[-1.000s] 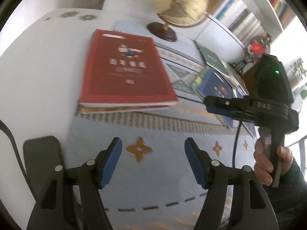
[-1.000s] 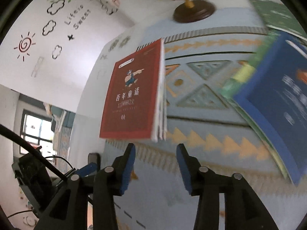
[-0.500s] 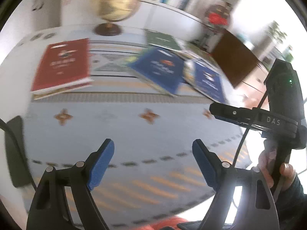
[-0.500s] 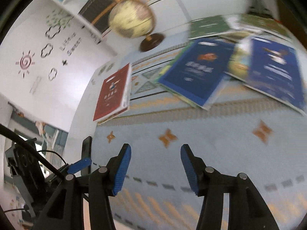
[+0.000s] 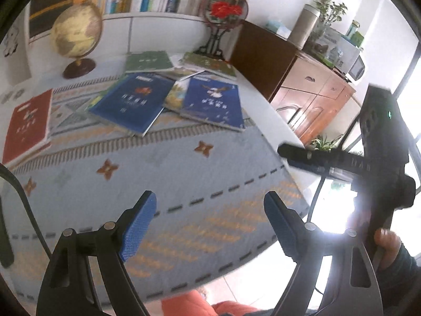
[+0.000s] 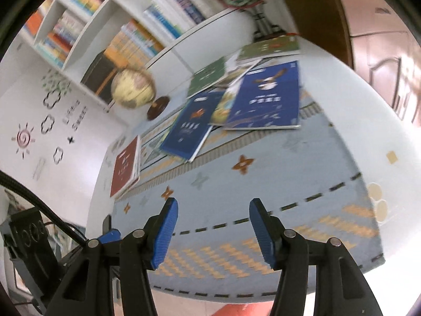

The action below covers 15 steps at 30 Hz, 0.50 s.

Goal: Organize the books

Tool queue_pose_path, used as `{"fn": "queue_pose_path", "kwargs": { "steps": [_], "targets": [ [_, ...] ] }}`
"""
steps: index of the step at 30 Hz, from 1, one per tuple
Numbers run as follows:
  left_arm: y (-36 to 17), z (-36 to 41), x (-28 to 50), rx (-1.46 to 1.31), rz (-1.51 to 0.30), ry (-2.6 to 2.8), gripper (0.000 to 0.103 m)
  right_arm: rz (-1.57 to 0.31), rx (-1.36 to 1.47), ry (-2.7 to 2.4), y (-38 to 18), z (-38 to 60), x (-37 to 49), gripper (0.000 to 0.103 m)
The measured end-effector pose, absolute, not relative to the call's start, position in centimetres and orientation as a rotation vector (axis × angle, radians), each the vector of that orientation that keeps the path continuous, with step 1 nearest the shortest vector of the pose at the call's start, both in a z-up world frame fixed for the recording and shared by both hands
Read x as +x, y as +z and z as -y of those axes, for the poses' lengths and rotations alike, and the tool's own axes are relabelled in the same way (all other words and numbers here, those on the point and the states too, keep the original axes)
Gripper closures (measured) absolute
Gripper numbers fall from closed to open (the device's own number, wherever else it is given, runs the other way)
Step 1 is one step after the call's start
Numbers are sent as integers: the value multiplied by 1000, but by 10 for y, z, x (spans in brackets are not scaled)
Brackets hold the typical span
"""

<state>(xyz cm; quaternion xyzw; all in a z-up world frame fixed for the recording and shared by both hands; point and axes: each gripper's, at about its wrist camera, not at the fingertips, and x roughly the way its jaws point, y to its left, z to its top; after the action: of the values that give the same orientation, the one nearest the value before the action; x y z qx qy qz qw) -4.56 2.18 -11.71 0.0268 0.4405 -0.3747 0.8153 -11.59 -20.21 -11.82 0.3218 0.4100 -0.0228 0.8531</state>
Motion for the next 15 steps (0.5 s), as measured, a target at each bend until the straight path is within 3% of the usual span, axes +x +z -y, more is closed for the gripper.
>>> {"fn": "queue_pose_path", "kwargs": {
  "steps": [8, 15],
  "targets": [
    [-130, 41, 9, 67, -979, -936, 14, -920, 704, -100, -141, 246, -93, 48],
    [-153, 84, 95, 93, -1025, -970, 14, -990, 654, -160, -162, 285, -15, 48]
  ]
}}
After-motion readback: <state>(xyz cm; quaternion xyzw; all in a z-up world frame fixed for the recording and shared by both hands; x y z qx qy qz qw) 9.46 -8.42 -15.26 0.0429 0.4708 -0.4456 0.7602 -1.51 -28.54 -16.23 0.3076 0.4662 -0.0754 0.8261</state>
